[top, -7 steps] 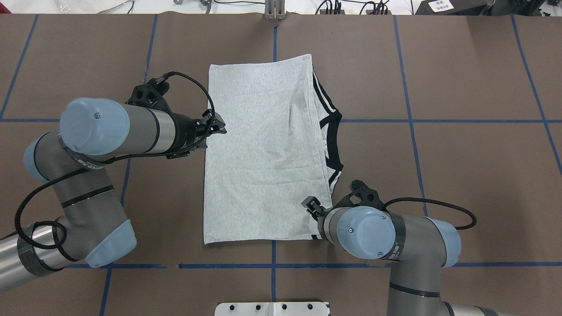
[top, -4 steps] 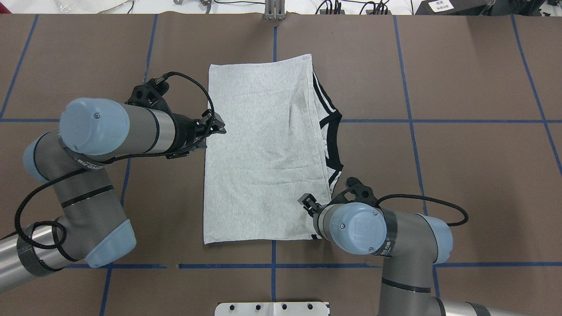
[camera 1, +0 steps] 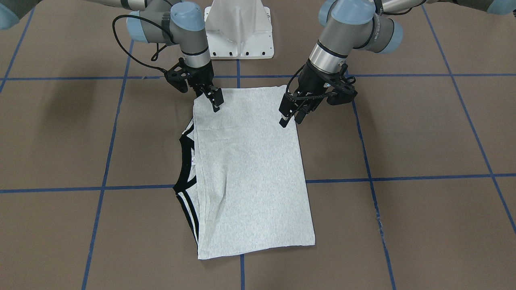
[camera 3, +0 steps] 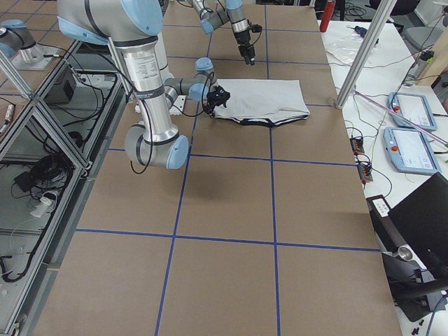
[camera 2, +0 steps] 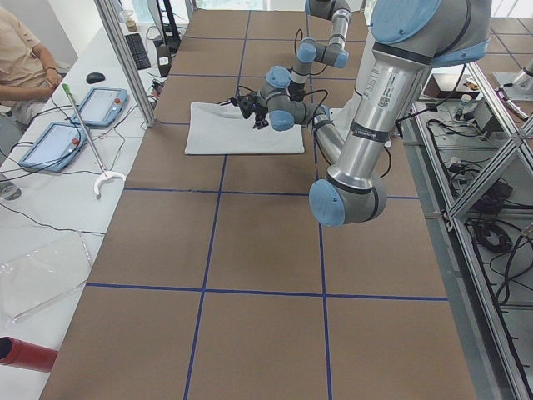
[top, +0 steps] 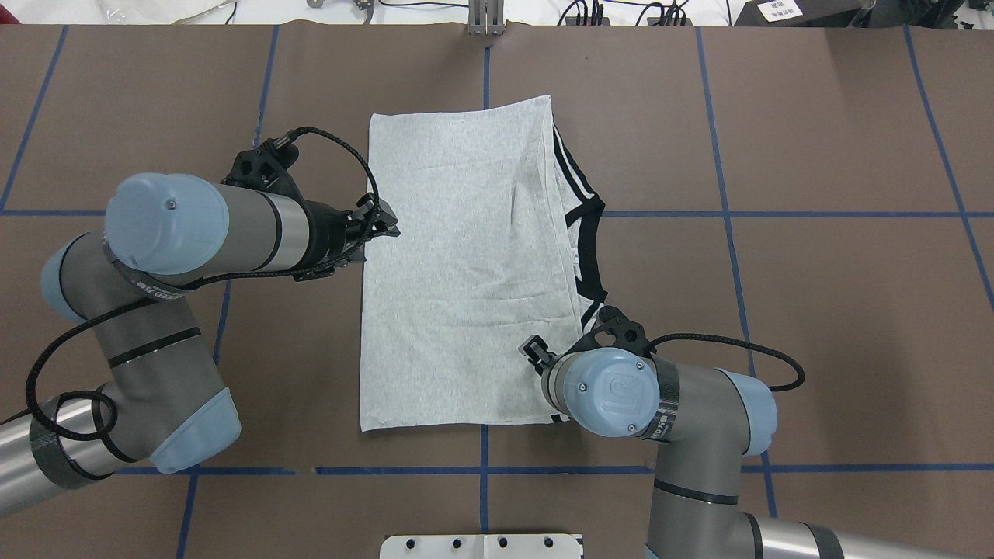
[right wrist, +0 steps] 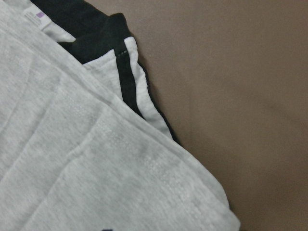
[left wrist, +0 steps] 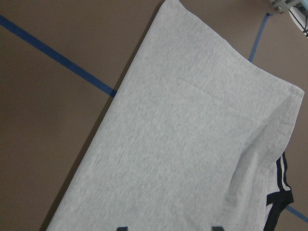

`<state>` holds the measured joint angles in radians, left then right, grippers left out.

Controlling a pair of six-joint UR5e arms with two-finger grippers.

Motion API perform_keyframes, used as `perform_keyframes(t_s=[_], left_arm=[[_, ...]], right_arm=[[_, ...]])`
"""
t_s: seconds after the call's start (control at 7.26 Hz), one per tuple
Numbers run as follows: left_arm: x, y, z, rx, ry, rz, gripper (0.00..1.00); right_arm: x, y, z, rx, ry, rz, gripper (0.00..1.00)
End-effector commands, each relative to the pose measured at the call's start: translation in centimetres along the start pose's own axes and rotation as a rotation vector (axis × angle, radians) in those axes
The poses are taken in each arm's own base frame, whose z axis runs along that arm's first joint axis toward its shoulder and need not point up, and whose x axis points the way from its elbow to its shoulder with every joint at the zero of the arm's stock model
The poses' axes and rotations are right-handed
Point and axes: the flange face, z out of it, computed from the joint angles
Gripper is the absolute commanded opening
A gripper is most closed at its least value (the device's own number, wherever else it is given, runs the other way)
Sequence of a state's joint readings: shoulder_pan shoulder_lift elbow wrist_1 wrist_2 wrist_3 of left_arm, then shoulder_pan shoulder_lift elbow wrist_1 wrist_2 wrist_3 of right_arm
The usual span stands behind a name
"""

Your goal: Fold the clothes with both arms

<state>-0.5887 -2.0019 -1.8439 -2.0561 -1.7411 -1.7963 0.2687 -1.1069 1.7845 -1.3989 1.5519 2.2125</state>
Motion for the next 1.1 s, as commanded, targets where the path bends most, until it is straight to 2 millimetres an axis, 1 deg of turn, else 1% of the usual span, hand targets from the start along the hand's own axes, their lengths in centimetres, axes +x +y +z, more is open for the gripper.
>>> perform_keyframes(t_s=[0.0, 0.28, 0.41, 0.55, 0.69, 0.83, 0.96], left_arm=[[0.1, 0.0, -0.1, -0.001, 0.004, 0.001, 0.66], [0.0, 0.0, -0.1, 0.0, 0.001, 0.0, 0.66], [0.1, 0.0, -0.1, -0.001, 0.004, 0.001, 0.66], [-0.3, 0.2, 0.0, -0.005, -0.003, -0.022, 0.65], [-0.5, 1.9, 0.0, -0.03, -0.002, -0.035, 0.65], [-2.2, 4.6, -0.1, -0.066, -0.018, -0.061, 0.65], [-4.5, 8.0, -0.8, -0.078, -0.028, -0.067, 0.65]], right_arm=[[-0.1, -0.5, -0.8, 0.002, 0.0, 0.004, 0.0], [-0.3, -0.5, -1.3, -0.001, -0.007, 0.006, 0.0], [-0.4, -0.4, -2.2, 0.001, -0.001, 0.005, 0.0], [-0.5, -0.2, -3.1, 0.009, 0.008, 0.004, 0.0], [-0.5, -0.2, -3.2, 0.009, 0.011, 0.007, 0.0], [-0.4, -0.1, -3.5, 0.003, 0.007, 0.011, 0.0], [0.2, 0.8, -4.7, -0.022, -0.003, 0.002, 0.0]])
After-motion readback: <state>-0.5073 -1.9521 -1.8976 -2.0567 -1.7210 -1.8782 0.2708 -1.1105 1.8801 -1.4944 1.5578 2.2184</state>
